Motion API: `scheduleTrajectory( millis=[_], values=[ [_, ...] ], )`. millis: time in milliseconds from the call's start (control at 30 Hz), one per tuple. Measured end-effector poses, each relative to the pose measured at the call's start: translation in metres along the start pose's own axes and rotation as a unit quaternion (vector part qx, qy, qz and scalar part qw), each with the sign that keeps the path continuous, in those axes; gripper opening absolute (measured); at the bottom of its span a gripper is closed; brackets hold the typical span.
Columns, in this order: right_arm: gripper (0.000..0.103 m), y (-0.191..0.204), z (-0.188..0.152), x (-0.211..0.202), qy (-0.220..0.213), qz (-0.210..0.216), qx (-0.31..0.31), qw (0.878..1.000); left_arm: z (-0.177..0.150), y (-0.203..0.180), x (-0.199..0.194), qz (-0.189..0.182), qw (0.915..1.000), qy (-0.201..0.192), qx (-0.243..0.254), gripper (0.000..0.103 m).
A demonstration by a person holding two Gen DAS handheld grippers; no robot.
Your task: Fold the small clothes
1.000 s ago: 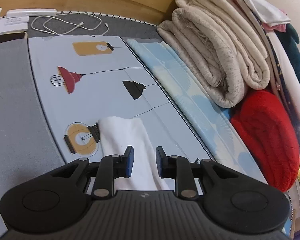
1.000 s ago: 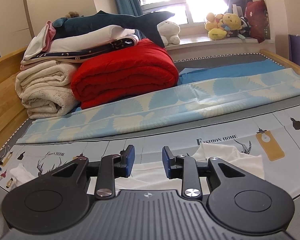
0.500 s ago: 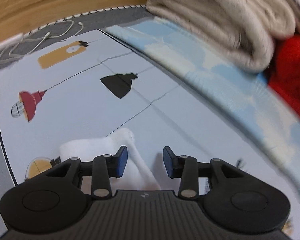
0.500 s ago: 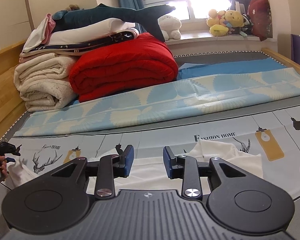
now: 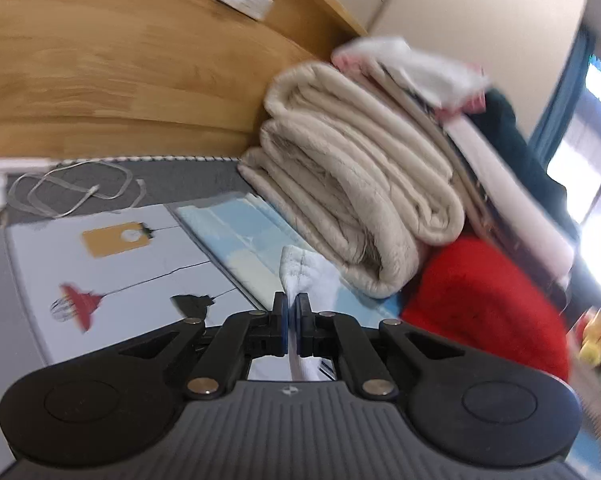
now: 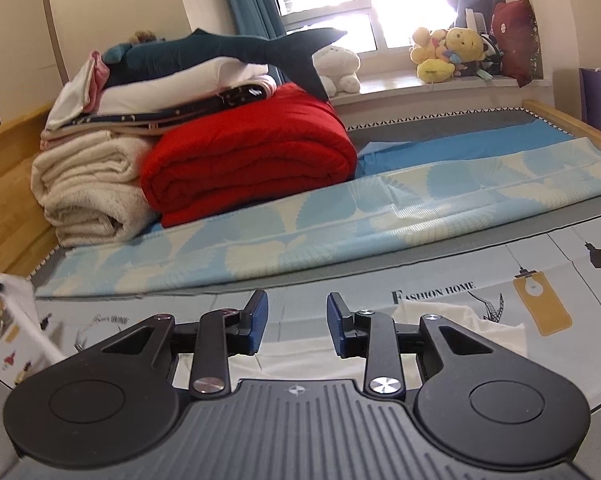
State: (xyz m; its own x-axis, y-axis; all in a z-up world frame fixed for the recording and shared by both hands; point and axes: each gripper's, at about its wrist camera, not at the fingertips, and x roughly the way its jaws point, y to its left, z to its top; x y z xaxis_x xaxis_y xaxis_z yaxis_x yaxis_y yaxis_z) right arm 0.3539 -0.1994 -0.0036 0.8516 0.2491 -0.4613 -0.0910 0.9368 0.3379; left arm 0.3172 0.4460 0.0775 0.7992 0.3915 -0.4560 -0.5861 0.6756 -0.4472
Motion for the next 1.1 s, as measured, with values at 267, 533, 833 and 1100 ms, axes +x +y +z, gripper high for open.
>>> scheduleTrajectory(
  millis=[267, 533, 833, 1100],
  values=[
    [0.034, 0.005, 0.000, -0.011, -0.002, 0.018, 0.037, 0.999, -0.059, 0.126, 0.002, 0.163, 0.9702, 0.120, -0.134, 0.019],
    [0.034, 0.016, -0.008, -0.012, 0.008, 0.014, 0.006, 1.000, -0.078, 0.171, 0.028, 0.135, 0.9438, 0.193, -0.232, 0.037],
    [0.035, 0.023, -0.008, 0.002, 0.019, 0.017, -0.006, 1.000, -0.088, 0.181, 0.059, 0.115, 0.9563, 0.173, -0.206, 0.035],
    [0.035, 0.026, -0.008, 0.015, 0.025, 0.015, -0.004, 1.000, -0.050, 0.135, 0.040, 0.082, 0.9845, 0.087, -0.128, 0.006]
  ],
)
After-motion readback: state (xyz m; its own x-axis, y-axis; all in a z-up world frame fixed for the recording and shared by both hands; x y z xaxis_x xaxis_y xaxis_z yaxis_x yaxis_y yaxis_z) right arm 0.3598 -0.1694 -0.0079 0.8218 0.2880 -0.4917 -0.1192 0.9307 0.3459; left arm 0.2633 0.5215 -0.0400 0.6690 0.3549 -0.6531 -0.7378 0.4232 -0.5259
